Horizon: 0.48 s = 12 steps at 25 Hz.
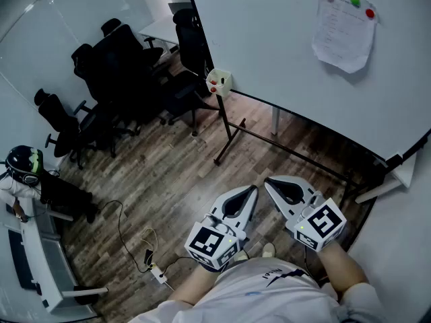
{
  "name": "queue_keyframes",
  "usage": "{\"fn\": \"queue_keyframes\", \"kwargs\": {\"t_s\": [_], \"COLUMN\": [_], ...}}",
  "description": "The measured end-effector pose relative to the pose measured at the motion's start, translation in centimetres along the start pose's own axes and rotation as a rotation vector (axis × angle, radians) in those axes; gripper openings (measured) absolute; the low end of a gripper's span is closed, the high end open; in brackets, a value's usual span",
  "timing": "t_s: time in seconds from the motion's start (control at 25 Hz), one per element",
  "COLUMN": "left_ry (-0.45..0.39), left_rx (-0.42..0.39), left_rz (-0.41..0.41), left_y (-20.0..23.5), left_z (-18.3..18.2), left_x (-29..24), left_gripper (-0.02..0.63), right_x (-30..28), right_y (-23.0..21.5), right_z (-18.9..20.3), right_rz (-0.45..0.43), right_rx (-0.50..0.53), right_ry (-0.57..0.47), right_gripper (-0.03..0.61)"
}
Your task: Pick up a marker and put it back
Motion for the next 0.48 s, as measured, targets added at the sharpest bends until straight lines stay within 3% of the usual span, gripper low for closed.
{"fn": "queue_keyframes", "kwargs": {"t_s": [0.48], "left_ry": [0.008], "left_rx": [0.002], "left_rz": [-0.019], "left_y": [-0.76], "left_z": [0.29], "left_x": [-0.33], "left_gripper": [0.011], "right_x": [0.97], "right_y": [-0.24], "right_z": [0.23], "right_rz": [-0.023], "right_rx": [-0.022], "right_ry": [-0.009], "right_gripper": [0.014]}}
Point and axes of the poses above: the fingertips, and each gripper's own axes: x backward along the fingers, y to its left, z out of its underside, the point moved 8 cm from there along x, backward along the fingers, and after that the axes turned 7 degrees about -x, right-handed, at the moved point
